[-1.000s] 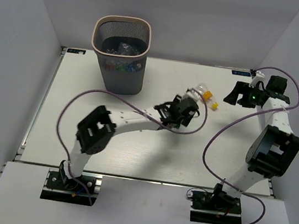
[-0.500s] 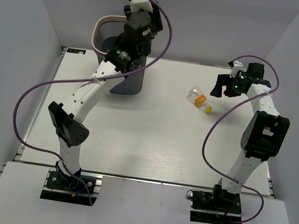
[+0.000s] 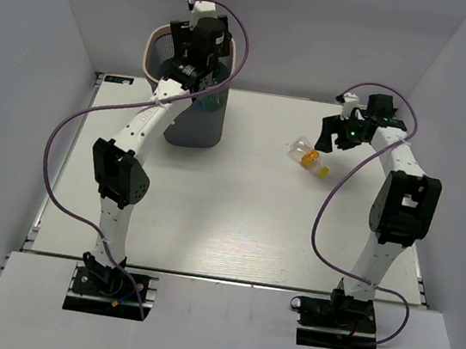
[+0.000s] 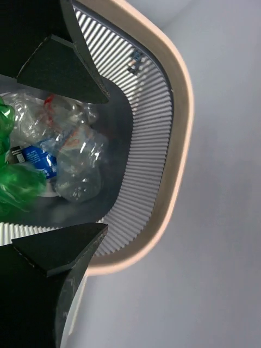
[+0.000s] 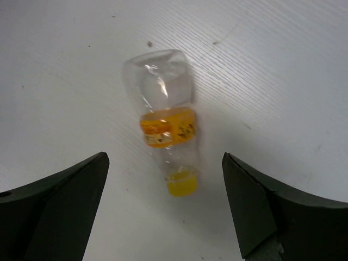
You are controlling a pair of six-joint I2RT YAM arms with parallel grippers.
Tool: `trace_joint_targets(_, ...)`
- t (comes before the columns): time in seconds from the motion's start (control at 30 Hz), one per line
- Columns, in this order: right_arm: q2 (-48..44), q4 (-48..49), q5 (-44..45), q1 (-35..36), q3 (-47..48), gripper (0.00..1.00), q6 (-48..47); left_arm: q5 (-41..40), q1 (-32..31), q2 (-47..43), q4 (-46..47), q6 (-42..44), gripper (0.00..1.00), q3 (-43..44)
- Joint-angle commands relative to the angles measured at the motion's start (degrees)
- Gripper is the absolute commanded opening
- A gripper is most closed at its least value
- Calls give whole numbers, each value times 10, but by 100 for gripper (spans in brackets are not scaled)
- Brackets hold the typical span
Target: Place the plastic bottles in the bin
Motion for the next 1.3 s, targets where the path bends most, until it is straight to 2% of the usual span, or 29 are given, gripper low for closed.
trace_joint_targets(0.0, 27, -16, 1, 45, 35, 90, -54, 82, -18, -79, 26, 43, 100, 6)
trace_joint_targets(0.1, 51, -6, 29, 68, 46, 90, -63, 314, -23, -145, 40, 70, 100, -77)
trace_joint_targets(0.13, 57, -9, 33, 71, 55, 90, -64, 424, -23, -163, 41, 70, 100, -102)
trace_joint_targets(0.23, 89, -11, 73, 79, 74, 90, -70, 578, -39, -225, 12, 59, 100, -200)
trace_joint_targets(0.27, 96, -1, 88, 81, 73, 90, -69, 602, -39, -241, -2, 54, 100, -263)
trace_joint_targets(0.3, 100, 1, 102, 81, 74, 90, -69, 611, -54, -281, -8, 46, 100, -299)
trace_joint_targets(0.33, 105, 4, 130, 83, 72, 90, -70, 617, -59, -307, -8, 37, 100, -387)
trace_joint_targets(0.4, 111, 18, 153, 83, 73, 90, -70, 611, -68, -361, 34, 6, 100, -481)
trace_joint_targets(0.43, 118, 18, 175, 84, 73, 90, -74, 610, -76, -406, 43, -5, 100, -556)
trace_joint_targets(0.6, 133, 10, 181, 90, 59, 88, -82, 581, -98, -480, 62, -63, 100, -702)
trace_joint_targets(0.63, 132, 8, 168, 91, 56, 84, -84, 581, -106, -480, 62, -68, 100, -733)
trace_joint_targets(0.67, 129, 4, 161, 93, 53, 71, -81, 581, -112, -480, 62, -68, 100, -746)
trace_joint_targets(0.8, 101, -43, 74, 98, 82, 32, -93, 581, -137, -459, 46, -74, 100, -784)
trace_joint_targets(0.87, 78, -66, 42, 100, 114, 24, -106, 581, -147, -451, 46, -74, 100, -798)
trace_joint_targets(0.9, 63, -71, -13, 102, 144, 22, -112, 581, -156, -451, 62, -74, 100, -813)
trace_joint_targets(0.97, 42, -82, -51, 111, 198, 22, -115, 581, -163, -446, 77, -80, 100, -826)
trace_joint_targets(1.0, 29, -78, -112, 114, 250, 22, -114, 581, -170, -446, 84, -88, 100, -831)
trace_joint_targets(1.07, 7, -7, -147, 135, 270, 21, -99, 575, -177, -446, 100, -96, 100, -839)
trace_joint_targets(1.1, -16, 32, -165, 157, 272, 21, -42, 575, -183, -441, 105, -101, 100, -845)
trace_joint_targets(1.13, -27, 176, -166, 165, 248, 22, -20, 575, -183, -441, 113, -101, 100, -852)
trace_joint_targets(1.17, -59, 231, -165, 183, 234, 22, 48, 570, -190, -441, 113, -106, 100, -852)
trace_joint_targets(1.2, -65, 280, -160, 199, 212, 22, 66, 570, -196, -441, 113, -106, 100, -859)
trace_joint_targets(1.23, -67, 368, -156, 207, 215, 22, 88, 570, -196, -441, 119, -106, 100, -859)
trace_joint_targets(1.27, -41, 413, -149, 218, 245, 22, 99, 565, -201, -441, 119, -106, 100, -866)
